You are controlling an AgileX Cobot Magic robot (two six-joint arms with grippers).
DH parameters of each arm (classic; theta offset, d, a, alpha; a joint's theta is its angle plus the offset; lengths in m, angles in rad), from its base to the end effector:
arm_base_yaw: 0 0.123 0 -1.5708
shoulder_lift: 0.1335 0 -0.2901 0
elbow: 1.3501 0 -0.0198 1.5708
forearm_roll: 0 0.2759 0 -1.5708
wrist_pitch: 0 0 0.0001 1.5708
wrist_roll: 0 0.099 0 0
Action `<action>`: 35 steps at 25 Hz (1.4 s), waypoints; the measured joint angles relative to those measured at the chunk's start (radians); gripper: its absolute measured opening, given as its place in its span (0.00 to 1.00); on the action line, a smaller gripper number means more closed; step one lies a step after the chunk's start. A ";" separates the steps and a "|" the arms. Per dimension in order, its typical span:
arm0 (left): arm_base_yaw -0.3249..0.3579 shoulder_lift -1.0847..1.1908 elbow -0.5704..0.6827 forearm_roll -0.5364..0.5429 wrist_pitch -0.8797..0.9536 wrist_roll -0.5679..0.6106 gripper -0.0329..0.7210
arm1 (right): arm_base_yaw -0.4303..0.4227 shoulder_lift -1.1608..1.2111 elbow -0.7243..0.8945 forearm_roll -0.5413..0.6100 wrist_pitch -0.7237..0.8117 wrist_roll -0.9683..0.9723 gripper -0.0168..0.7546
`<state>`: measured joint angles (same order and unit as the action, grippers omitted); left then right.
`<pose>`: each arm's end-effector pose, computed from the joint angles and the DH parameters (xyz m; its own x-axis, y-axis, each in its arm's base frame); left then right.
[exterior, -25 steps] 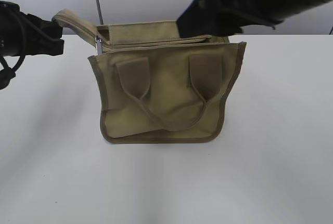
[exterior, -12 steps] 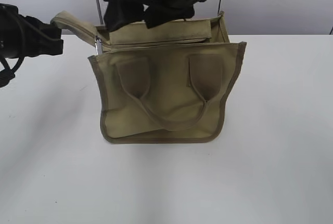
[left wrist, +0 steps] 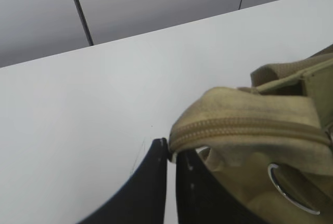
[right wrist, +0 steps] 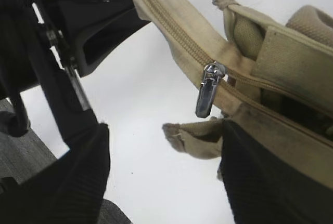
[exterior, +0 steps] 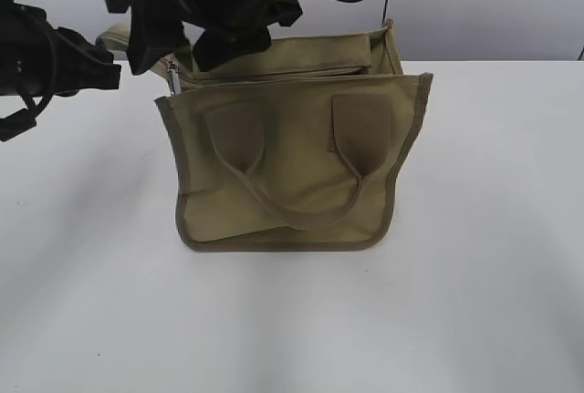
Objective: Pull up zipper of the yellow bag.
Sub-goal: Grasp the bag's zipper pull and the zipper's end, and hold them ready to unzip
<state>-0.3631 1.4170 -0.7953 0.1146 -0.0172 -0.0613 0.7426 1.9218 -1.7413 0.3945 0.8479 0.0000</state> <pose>0.3062 -0.1165 0.2405 -0.4427 0.2252 -0.8679 0.3809 0.9235 0.0453 0.3272 0.3391 0.2993 -0.7639 -0.3560 -0.5382 -0.5979 0.7043 0.3827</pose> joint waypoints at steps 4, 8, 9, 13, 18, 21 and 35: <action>0.000 0.000 0.000 -0.007 -0.008 0.000 0.07 | 0.000 0.043 -0.022 0.003 -0.001 0.016 0.64; 0.000 -0.004 0.000 -0.012 -0.019 0.000 0.07 | 0.000 0.075 -0.023 0.006 -0.019 0.025 0.63; 0.000 -0.005 0.000 -0.012 -0.019 0.000 0.07 | 0.000 0.080 -0.023 0.006 -0.029 0.026 0.62; 0.000 -0.017 0.000 -0.012 -0.021 0.000 0.07 | -0.004 0.102 -0.025 0.007 -0.069 0.030 0.55; 0.000 -0.033 0.000 -0.012 -0.026 0.000 0.07 | -0.010 0.129 -0.025 0.009 -0.089 0.033 0.48; 0.000 -0.042 0.000 -0.012 -0.033 0.000 0.07 | -0.011 0.133 -0.025 0.009 -0.104 0.034 0.39; -0.003 -0.083 0.000 -0.013 -0.049 0.003 0.07 | -0.021 0.149 -0.031 0.004 -0.134 0.045 0.09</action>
<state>-0.3661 1.3336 -0.7953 0.1021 -0.0660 -0.0585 0.7217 2.0713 -1.7727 0.3989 0.7139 0.0448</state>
